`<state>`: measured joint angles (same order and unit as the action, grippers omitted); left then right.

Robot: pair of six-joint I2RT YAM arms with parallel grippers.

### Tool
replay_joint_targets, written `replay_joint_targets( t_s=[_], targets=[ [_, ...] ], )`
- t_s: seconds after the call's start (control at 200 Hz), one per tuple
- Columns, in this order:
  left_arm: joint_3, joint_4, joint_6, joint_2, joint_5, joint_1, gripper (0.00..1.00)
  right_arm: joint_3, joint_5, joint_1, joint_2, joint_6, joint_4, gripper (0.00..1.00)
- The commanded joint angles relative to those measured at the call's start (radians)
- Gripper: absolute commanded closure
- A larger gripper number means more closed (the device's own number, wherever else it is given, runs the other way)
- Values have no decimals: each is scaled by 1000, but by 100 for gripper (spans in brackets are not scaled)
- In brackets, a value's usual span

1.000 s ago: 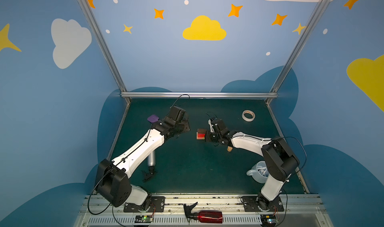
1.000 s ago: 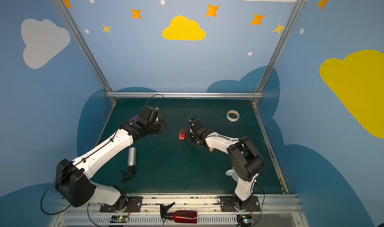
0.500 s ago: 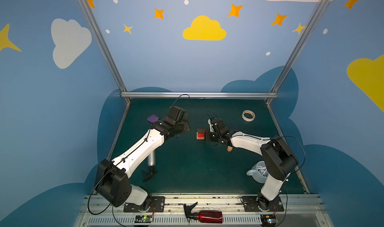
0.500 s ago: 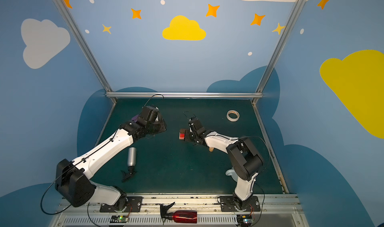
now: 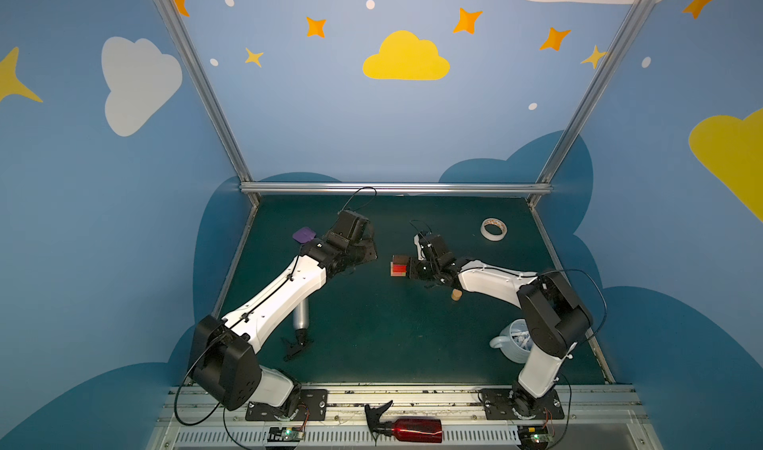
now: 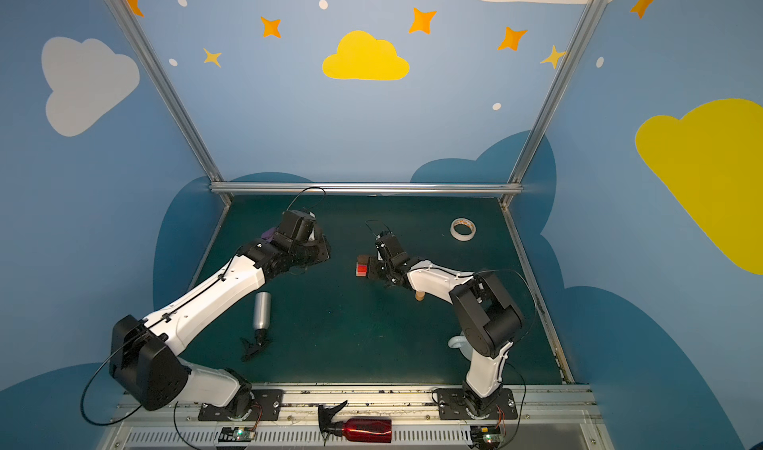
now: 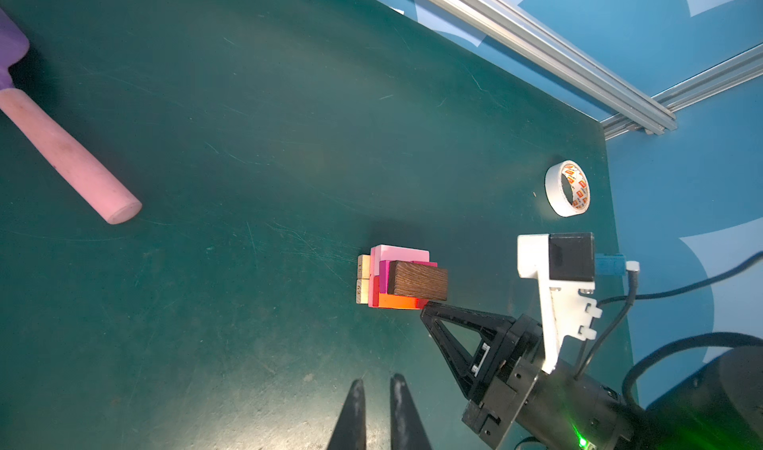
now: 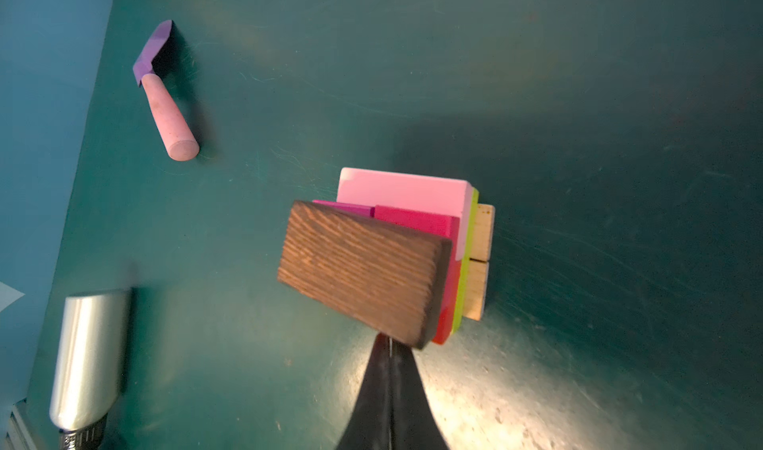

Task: Build the wood block tower
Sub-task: 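Keep the right gripper pressing the brown block against the group, then draw the closed right gripper back away from the brown block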

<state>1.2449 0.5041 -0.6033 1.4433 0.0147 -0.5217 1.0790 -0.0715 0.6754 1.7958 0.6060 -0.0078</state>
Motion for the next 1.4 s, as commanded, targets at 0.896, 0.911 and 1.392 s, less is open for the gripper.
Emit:
replay_joint_targets(
  t_s=[0.896,0.911,1.392],
  targets=[
    [-11,-12,-2,3,7,5,86,37,-29,-1,28,17,26,100],
    [-12,-11,-2,3,8,4,86,38,-30,-1,28,17,26,100],
    [-10,-11,4,3,5,6,86,59,-51,16,51,24,28,100]
  ],
)
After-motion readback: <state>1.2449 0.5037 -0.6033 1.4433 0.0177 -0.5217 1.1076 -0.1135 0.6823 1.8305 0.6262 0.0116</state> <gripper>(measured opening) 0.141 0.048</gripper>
